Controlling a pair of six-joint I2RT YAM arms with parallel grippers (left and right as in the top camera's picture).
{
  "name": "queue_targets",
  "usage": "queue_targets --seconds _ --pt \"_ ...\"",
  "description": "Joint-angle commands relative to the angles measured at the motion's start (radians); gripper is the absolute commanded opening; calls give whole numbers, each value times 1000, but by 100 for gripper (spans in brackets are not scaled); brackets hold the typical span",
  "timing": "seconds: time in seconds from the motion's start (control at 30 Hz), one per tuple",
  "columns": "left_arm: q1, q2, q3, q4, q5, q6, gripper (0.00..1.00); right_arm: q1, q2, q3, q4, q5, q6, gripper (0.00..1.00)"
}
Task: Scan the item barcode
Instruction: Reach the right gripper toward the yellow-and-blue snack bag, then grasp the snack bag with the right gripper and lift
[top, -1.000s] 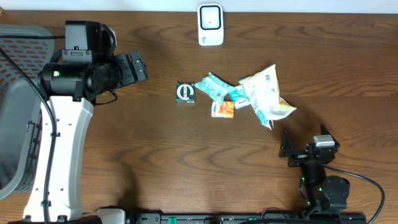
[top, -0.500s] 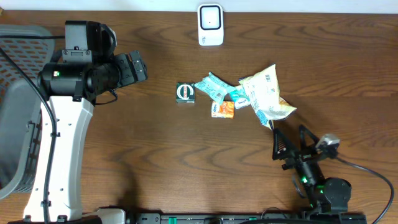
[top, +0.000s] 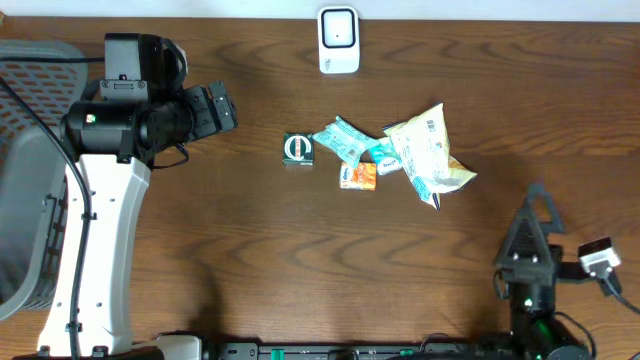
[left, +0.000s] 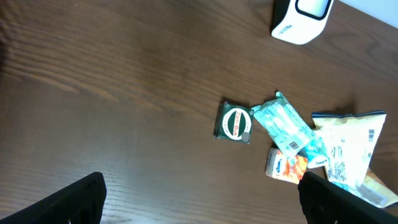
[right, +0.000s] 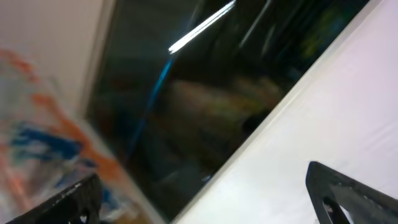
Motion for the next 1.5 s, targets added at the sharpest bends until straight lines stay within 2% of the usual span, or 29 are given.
queue_targets --seconds 0.0,0.03,0.07,0.13,0.33,0.4,0.5,0.67,0.83,1.13,1.3,1.47 --pt "3 2 3 -3 -3 6 98 7 189 211 -54 9 -412 99" --pt "4 2 3 -3 -3 6 98 7 225 243 -76 5 -460 99" --pt "4 2 3 -3 -3 6 98 7 338 346 -154 -6 -589 99" --pt "3 2 3 -3 -3 6 98 7 485 494 -306 -27 -712 99" --pt "4 2 3 -3 -3 6 98 7 971 1053 -979 -30 -980 99" --pt "3 2 3 -3 -3 6 98 6 1135 1253 -1214 -31 -1030 99" --pt "3 2 3 -3 -3 6 98 7 1312 1434 -1437 -32 -1030 99" --pt "3 2 3 -3 -3 6 98 7 1437 1472 -1540 -125 -1030 99" --pt "3 2 3 -3 -3 6 98 7 1529 1470 -1598 -128 -1030 99" --pt "3 2 3 -3 -3 6 97 5 1769 1470 -1597 -127 -1055 99" --pt "3 2 3 -3 -3 6 98 -29 1889 1470 -1596 -136 -1133 99" --pt "3 2 3 -3 -3 6 98 -80 1974 1470 -1595 -396 -1291 99"
